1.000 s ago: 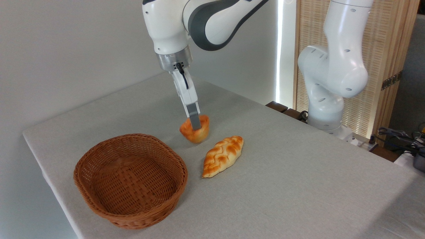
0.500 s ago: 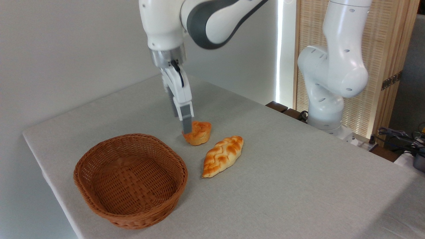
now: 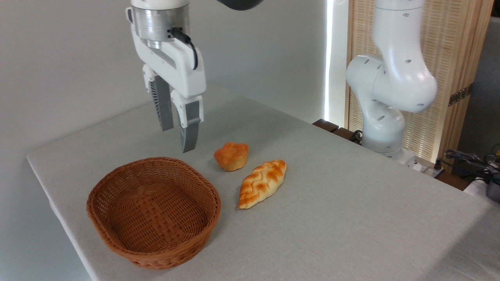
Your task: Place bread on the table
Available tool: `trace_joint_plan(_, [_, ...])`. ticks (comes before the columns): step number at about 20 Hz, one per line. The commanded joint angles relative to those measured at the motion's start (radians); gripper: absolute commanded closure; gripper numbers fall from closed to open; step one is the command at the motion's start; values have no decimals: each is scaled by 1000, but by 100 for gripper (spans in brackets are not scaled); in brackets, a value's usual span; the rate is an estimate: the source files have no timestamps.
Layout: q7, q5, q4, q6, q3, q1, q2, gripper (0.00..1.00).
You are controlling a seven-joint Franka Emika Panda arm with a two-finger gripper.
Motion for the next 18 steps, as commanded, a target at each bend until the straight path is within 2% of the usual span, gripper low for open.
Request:
trace_joint_plan(1, [-18,10,66,-80,-5,12,35,0])
trace_joint_plan(3, [-19,53,66,-91,-8,12,34,0])
trace_joint_plan(6, [-16,91,67,-126,-17,14,34,0])
trace_joint_plan(18, [-15,101,66,-129,-29,20,29,0])
